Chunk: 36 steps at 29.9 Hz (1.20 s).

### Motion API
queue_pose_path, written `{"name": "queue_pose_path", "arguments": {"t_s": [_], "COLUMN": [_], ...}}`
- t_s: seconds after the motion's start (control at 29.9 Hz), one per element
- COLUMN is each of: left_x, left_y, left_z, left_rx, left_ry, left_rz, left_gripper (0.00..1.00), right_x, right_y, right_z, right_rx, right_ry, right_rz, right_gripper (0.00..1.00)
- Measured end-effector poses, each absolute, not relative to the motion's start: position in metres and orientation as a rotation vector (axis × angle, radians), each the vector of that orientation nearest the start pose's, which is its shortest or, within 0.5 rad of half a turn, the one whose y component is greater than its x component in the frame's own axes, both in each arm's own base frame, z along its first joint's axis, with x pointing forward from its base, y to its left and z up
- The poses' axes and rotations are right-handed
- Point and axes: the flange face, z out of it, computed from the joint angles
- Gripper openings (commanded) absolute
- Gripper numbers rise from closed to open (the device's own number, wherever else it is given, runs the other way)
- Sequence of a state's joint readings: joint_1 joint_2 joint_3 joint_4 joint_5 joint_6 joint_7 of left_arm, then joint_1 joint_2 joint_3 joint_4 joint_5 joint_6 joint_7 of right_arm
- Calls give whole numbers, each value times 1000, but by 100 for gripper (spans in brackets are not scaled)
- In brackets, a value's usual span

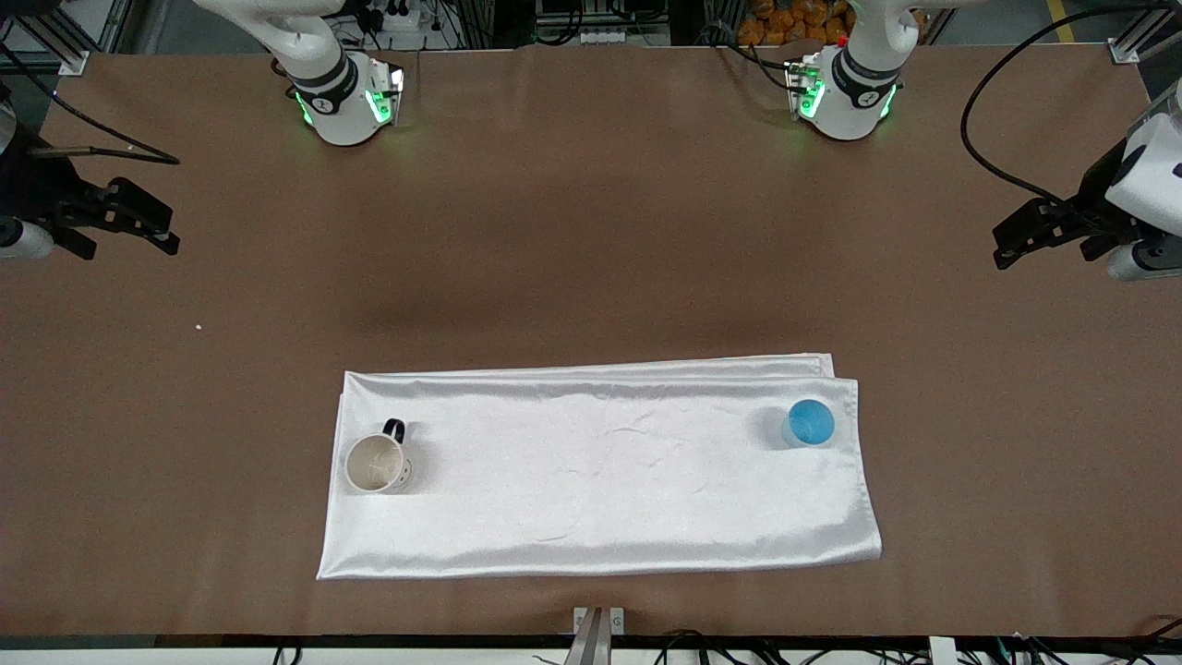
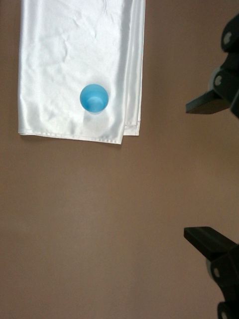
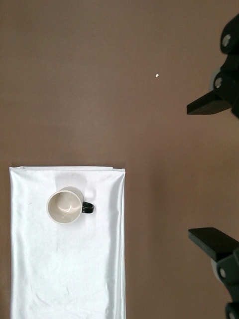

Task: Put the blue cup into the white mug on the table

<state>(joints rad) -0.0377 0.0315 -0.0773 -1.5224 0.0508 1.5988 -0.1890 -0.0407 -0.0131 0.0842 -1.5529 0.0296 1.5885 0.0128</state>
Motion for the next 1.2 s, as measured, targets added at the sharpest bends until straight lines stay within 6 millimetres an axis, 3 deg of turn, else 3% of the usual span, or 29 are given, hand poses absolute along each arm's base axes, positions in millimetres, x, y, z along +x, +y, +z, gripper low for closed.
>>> {"name": "queue_pose_path", "arguments": {"t_s": [0.4, 0.67, 0.9, 1.2], "left_x": [566, 575, 603, 643], "left_y": [-59, -62, -76, -83], "left_z": [630, 612, 568, 493], "left_rx": [-3098, -3106, -3116, -3128], "left_ry": [-114, -108, -76, -64], "left_rz": [-72, -36, -36, -35], "left_gripper": [100, 100, 100, 100], "right_x": [552, 552, 552, 553], "right_y": [28, 28, 28, 30], "right_z": [642, 642, 641, 634], "right_rx": [-3111, -3110, -3111, -3111], "right_ry": [-48, -49, -50, -55], "right_rz": [-74, -74, -68, -30], "right_gripper": [100, 100, 100, 100]}}
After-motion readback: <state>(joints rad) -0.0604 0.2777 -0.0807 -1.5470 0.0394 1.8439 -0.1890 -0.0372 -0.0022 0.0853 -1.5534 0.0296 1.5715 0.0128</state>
